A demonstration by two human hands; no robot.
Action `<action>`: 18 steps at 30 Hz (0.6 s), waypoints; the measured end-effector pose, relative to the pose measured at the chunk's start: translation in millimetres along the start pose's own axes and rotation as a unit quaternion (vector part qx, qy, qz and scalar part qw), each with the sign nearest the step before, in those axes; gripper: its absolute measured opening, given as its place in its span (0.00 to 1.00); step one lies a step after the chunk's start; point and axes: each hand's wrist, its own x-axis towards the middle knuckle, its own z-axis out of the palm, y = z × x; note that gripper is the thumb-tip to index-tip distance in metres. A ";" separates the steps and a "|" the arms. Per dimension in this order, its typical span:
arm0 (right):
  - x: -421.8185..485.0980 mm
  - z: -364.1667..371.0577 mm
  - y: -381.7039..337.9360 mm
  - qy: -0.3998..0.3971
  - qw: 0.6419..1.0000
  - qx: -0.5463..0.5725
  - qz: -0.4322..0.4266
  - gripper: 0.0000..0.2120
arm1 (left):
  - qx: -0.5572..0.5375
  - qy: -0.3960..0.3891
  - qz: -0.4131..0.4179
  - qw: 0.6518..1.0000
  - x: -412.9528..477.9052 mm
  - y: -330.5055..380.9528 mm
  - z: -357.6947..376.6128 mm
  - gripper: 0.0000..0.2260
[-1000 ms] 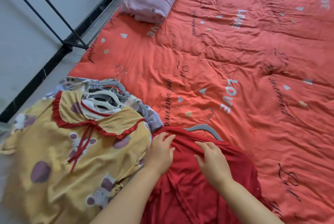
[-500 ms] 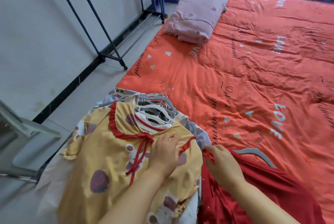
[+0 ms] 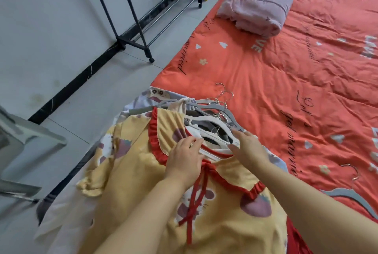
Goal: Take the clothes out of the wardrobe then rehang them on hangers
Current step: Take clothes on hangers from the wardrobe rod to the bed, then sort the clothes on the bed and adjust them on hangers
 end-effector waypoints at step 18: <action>-52.7 -32.5 -27.5 0.303 0.940 0.029 -0.150 0.30 | -0.051 0.164 0.107 0.979 -3.3 11.6 -52.8 0.25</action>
